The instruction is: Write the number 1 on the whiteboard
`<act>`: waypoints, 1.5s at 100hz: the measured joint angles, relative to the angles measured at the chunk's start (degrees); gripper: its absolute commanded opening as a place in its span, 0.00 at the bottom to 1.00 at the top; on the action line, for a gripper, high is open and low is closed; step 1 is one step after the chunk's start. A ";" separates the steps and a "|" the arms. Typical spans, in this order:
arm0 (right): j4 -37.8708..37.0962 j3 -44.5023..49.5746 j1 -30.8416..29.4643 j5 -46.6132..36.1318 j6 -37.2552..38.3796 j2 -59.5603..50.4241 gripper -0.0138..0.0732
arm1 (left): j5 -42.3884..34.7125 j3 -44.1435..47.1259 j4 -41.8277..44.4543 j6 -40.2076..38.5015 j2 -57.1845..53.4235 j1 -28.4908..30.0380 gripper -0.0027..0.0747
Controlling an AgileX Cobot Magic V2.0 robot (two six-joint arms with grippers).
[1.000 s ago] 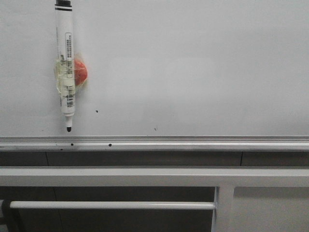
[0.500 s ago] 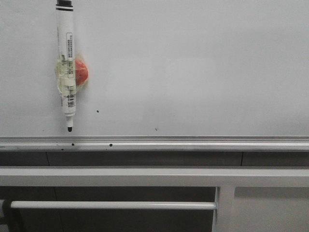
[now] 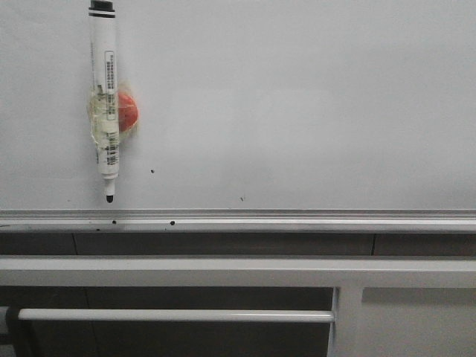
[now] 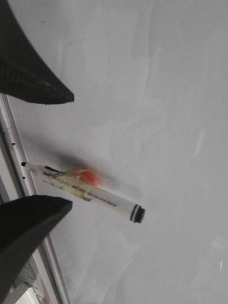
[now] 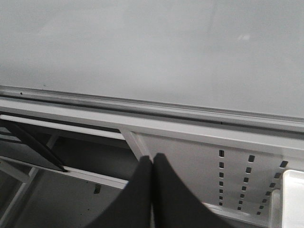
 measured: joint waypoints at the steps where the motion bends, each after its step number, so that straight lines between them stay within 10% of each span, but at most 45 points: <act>1: 0.00 0.00 0.00 0.00 0.00 0.00 0.09 | -0.14 0.16 0.00 0.00 0.18 0.02 0.53; 41: 0.00 0.00 0.00 0.00 0.00 0.00 0.09 | -10.03 4.11 0.00 -0.03 6.54 -0.28 0.51; 98: 0.00 0.00 0.00 0.00 0.00 0.00 0.09 | -43.22 4.47 -2.56 -0.13 40.22 -7.28 0.51; 150: 0.00 0.00 0.00 0.00 0.00 0.00 0.09 | -45.41 -1.26 -16.95 3.47 55.87 -16.68 0.51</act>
